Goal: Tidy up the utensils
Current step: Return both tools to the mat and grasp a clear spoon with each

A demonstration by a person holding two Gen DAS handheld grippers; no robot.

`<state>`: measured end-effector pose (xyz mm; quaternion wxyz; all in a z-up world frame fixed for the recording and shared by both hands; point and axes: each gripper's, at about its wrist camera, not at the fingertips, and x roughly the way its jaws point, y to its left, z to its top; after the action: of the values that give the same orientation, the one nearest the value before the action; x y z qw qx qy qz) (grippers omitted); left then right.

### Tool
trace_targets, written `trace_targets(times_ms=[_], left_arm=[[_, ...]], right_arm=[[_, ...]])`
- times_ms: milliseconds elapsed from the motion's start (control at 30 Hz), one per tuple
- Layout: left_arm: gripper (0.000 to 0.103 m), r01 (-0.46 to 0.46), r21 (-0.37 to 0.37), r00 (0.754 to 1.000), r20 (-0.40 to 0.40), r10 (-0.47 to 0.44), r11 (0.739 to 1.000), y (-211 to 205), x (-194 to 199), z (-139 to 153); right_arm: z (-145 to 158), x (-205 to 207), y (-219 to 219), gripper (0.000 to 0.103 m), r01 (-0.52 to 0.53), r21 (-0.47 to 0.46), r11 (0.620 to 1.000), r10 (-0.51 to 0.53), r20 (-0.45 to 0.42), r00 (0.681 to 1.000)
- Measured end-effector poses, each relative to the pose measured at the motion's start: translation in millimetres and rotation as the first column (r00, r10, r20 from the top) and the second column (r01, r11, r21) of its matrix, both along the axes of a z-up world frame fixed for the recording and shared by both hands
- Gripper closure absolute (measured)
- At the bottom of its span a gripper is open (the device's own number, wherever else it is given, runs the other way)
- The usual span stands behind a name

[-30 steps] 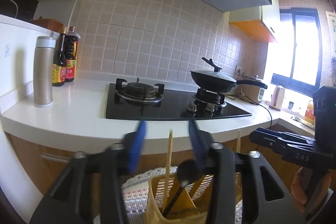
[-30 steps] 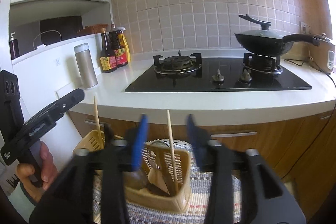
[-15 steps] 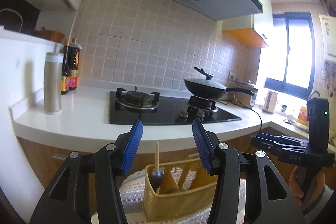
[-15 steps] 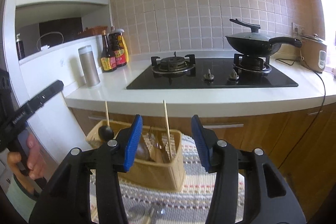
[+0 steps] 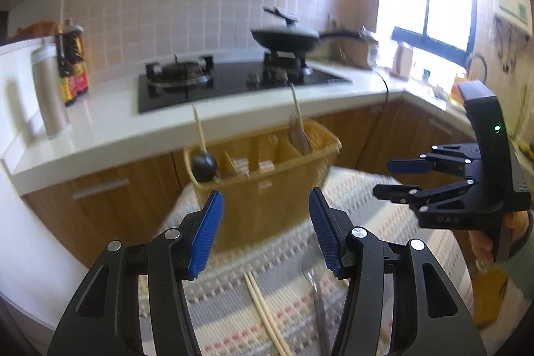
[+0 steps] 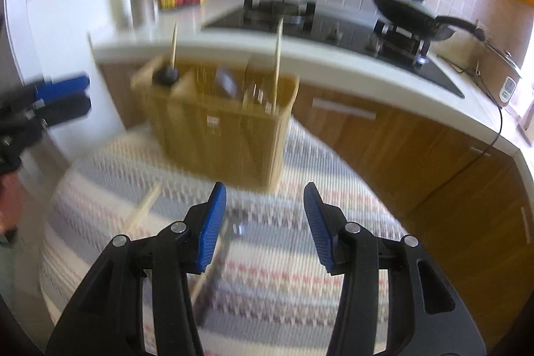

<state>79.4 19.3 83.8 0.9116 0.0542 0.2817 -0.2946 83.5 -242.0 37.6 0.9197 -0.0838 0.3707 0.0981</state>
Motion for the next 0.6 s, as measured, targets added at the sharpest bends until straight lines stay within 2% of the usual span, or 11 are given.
trace_targets(times_ms=[133, 267, 367, 500, 600], left_arm=[[0.051, 0.014, 0.043, 0.998, -0.064, -0.011, 0.999, -5, -3, -16], [0.051, 0.039, 0.093, 0.990, -0.141, -0.025, 0.995, -13, 0, -32], [0.051, 0.075, 0.111, 0.970, -0.237, -0.047, 0.991, -22, 3, -51], [0.051, 0.115, 0.130, 0.935, -0.348, -0.063, 0.985, -35, 8, -83], [0.051, 0.141, 0.163, 0.913, -0.402, -0.064, 0.976, -44, 9, -102]], right_arm=[[-26, -1, 6, 0.058, 0.004, -0.025, 1.000, -0.007, -0.112, 0.994], [-49, 8, 1, 0.058, 0.024, 0.014, 1.000, -0.020, -0.250, 0.968], [-67, 20, -5, 0.058, 0.037, 0.067, 0.997, -0.010, -0.357, 0.934], [-83, 37, -6, 0.064, 0.048, 0.123, 0.991, 0.010, -0.434, 0.901], [-94, 50, -6, 0.066, 0.063, 0.160, 0.985, 0.022, -0.485, 0.874]])
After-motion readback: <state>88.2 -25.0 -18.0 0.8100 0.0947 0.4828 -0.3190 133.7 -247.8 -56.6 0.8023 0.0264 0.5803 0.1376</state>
